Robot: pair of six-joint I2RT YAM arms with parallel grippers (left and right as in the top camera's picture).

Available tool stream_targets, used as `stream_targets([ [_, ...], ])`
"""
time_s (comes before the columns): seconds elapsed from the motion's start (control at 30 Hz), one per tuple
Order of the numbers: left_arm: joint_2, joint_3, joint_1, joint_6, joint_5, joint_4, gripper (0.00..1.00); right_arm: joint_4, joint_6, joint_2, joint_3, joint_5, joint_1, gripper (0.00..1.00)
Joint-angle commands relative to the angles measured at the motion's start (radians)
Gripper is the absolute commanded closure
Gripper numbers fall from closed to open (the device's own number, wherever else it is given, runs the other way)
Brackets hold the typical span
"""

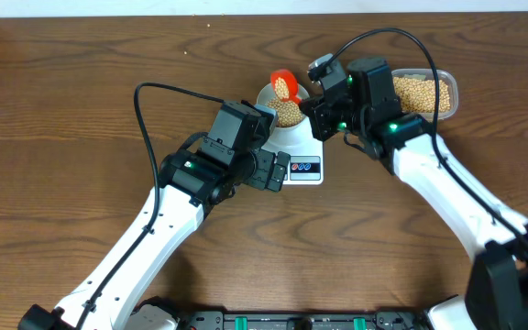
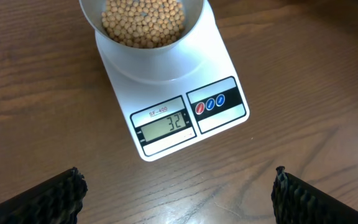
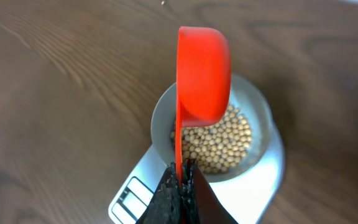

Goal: Scoop item into bowl and weigh 50g on scale
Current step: 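Tip the red scoop to pour chickpeas into the white bowl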

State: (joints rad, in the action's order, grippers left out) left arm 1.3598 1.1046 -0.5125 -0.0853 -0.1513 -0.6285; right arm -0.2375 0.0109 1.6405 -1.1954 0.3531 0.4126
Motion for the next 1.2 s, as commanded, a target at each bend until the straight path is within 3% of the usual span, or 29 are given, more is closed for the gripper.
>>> stream_targets([
  [0.0, 0.006, -0.008, -0.002, -0.002, 0.006, -0.004, 0.03, -0.017, -0.132, -0.034, -0.003, -0.151, 0.031, 0.98],
  [0.3, 0.006, -0.008, -0.002, -0.002, 0.006, -0.004, 0.02, -0.021, -0.373, -0.034, -0.003, -0.362, 0.139, 0.98],
  [0.5, 0.006, -0.008, -0.002, -0.002, 0.006, -0.004, 0.03, -0.021, -0.455, -0.034, -0.003, -0.427, 0.169, 0.99],
  [0.73, 0.006, -0.008, -0.002, -0.002, 0.006, -0.004, 0.02, -0.020, -0.451, -0.034, -0.003, -0.433, 0.170, 0.99],
  [1.17, 0.006, -0.008, -0.002, -0.002, 0.006, -0.004, 0.02, -0.001, -0.188, -0.077, -0.003, -0.311, 0.037, 0.99],
])
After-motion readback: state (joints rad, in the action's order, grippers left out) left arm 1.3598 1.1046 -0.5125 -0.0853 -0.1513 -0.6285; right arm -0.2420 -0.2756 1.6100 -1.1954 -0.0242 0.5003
